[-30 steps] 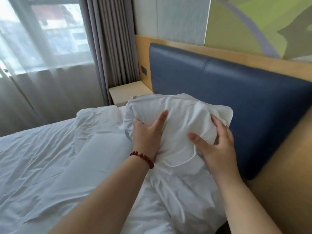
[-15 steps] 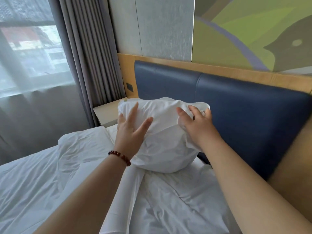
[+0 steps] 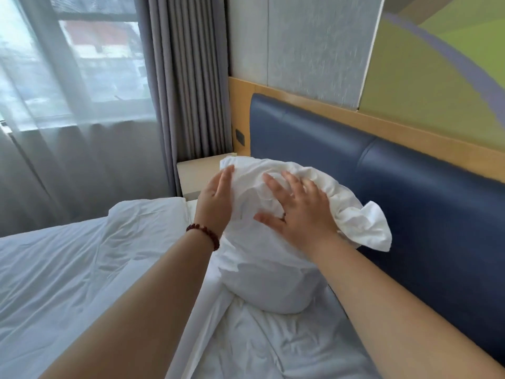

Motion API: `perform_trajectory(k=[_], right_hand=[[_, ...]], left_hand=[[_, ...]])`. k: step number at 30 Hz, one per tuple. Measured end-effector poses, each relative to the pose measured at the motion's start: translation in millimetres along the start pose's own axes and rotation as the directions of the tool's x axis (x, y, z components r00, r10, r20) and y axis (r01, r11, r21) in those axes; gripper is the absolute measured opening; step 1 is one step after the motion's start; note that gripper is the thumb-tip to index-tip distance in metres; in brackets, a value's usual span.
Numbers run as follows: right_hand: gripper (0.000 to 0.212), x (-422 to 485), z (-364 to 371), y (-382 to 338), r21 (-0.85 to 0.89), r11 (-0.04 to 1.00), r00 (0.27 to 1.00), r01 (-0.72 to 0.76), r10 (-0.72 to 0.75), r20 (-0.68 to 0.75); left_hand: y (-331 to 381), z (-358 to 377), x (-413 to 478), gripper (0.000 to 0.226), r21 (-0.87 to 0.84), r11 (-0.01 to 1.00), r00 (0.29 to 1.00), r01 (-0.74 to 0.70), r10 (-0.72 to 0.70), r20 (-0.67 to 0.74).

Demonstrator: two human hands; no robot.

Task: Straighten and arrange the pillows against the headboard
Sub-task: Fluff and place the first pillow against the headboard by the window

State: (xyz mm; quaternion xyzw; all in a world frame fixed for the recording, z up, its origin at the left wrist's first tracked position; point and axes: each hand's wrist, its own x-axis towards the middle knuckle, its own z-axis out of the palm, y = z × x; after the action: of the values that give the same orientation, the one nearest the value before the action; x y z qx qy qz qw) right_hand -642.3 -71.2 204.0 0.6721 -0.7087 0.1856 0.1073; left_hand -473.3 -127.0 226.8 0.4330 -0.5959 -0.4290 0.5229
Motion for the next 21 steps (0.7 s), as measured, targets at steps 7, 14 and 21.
perform_trajectory(k=[7, 14, 21], right_hand=[[0.089, 76.0, 70.9, 50.3, 0.063, 0.997, 0.985, 0.047, -0.057, 0.163], [0.085, 133.1, 115.0, 69.2, 0.142, 0.989, 0.98, 0.035, -0.062, 0.189], [0.082, 119.2, 166.1, 57.2, 0.089, 0.989, 0.986, 0.116, -0.126, 0.112]], left_hand=[[-78.4, 49.1, 1.6, 0.021, -0.128, 0.974, 0.951, 0.189, -0.214, -0.221], [-119.3, 70.1, 11.4, 0.027, -0.364, 0.858, 0.791, 0.363, -0.49, -0.367], [-165.9, 53.6, 10.9, 0.022, -0.429, 0.764, 0.679, 0.481, -0.634, -0.369]])
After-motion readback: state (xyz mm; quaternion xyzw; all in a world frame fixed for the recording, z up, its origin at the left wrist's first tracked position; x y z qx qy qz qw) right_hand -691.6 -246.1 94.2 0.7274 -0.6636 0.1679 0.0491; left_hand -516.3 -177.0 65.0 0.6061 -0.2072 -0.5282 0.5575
